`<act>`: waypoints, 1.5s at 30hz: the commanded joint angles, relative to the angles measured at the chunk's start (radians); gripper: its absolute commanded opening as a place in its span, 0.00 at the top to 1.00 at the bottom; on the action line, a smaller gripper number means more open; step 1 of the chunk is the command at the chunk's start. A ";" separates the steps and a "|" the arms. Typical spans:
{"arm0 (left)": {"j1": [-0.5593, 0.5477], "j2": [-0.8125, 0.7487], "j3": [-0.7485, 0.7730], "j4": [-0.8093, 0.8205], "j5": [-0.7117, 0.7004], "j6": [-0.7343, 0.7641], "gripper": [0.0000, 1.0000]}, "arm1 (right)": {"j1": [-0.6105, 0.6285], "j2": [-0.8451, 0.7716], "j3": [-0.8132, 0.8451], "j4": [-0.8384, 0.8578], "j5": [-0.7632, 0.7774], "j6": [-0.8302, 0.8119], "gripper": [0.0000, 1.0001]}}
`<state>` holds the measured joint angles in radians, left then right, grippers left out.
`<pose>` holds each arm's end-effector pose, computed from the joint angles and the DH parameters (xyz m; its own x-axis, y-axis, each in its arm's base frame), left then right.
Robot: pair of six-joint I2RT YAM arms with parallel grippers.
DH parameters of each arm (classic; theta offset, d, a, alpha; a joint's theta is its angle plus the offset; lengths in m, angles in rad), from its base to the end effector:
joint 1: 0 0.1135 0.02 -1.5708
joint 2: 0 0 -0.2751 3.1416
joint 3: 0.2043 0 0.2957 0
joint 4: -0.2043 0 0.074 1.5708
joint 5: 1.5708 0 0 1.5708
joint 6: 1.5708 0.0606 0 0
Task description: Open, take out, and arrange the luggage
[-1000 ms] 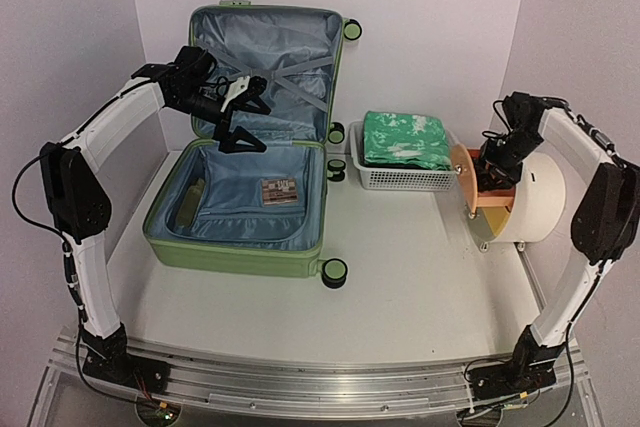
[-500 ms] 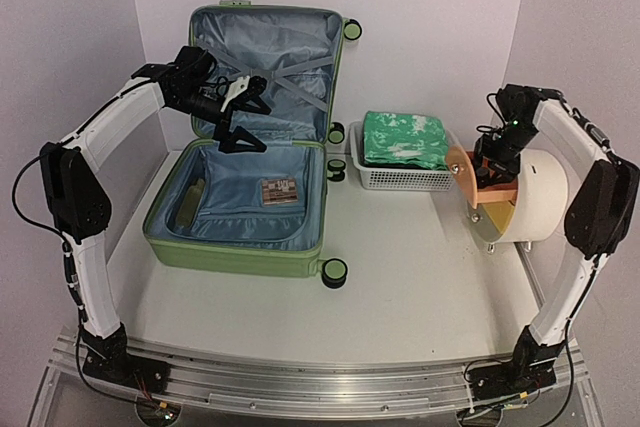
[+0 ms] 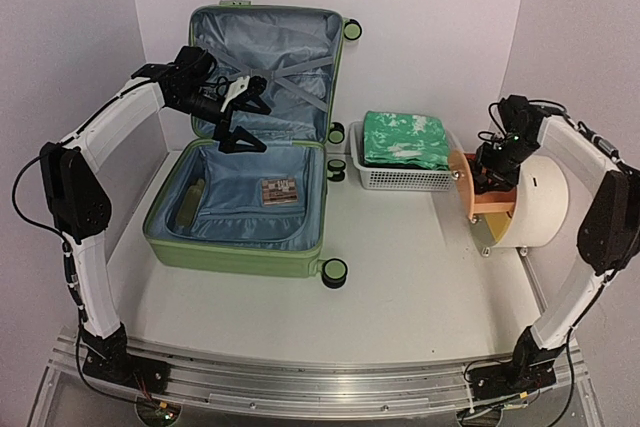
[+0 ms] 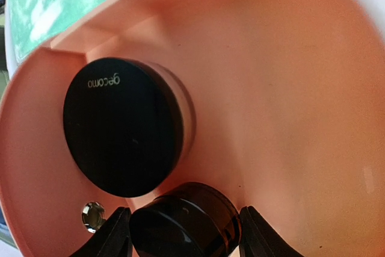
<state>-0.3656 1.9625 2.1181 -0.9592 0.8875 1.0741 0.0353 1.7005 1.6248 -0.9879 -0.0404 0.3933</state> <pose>0.4312 -0.2154 0.3911 0.3201 0.4718 -0.8216 0.9382 -0.0370 0.3442 0.4139 0.0171 0.3066 -0.8279 0.3539 -0.4351 0.2841 0.9335 0.2188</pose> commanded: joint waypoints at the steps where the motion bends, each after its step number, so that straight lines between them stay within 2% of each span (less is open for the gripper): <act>1: 0.000 -0.029 0.006 0.004 0.022 0.013 0.00 | -0.007 -0.130 -0.094 0.188 0.159 0.061 0.43; 8: 0.001 -0.024 0.016 -0.005 0.023 0.026 0.00 | -0.008 -0.137 -0.116 0.212 0.195 0.061 0.37; 9: 0.001 -0.024 0.016 -0.003 0.025 0.026 0.00 | -0.008 -0.136 -0.122 0.219 0.191 0.066 0.34; 10: 0.001 -0.025 0.016 -0.003 0.026 0.025 0.00 | -0.008 -0.135 -0.131 0.227 0.187 0.072 0.17; 11: 0.001 -0.025 0.015 -0.002 0.026 0.024 0.00 | -0.008 -0.135 -0.136 0.233 0.184 0.076 0.07; 12: 0.001 -0.026 0.014 -0.003 0.027 0.024 0.00 | -0.008 -0.136 -0.140 0.238 0.184 0.079 0.02; 32: -0.001 -0.029 0.009 -0.007 0.036 0.035 0.00 | -0.008 -0.214 -0.113 0.331 0.276 0.102 0.02; 45: -0.001 -0.031 0.008 -0.014 0.035 0.043 0.00 | -0.008 -0.309 -0.318 0.514 0.344 0.347 0.02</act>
<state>-0.3656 1.9625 2.1181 -0.9604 0.8970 1.1023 0.0403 1.5015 1.3328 -0.6183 0.1225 0.6720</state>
